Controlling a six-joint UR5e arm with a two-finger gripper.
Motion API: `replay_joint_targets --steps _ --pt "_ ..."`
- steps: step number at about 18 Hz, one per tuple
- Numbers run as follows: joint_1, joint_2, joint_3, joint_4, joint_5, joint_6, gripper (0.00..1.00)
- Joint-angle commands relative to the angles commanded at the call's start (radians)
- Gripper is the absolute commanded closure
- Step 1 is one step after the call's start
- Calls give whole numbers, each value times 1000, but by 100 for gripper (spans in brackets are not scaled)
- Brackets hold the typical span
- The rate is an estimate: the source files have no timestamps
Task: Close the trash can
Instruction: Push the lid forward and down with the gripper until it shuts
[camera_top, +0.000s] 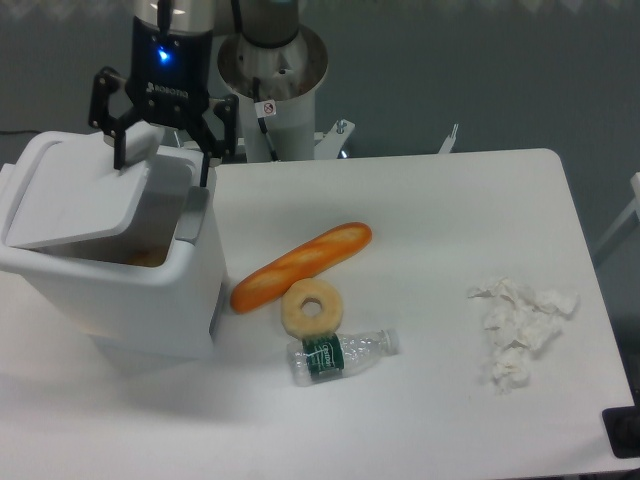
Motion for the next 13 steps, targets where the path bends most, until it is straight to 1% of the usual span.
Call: replay_joint_targets --steps 6,11,13 --pt "0 -28 -3 0 3 0 0" --pt "5 -31 -5 0 5 0 0" --pt "5 -41 -8 0 20 0 0"
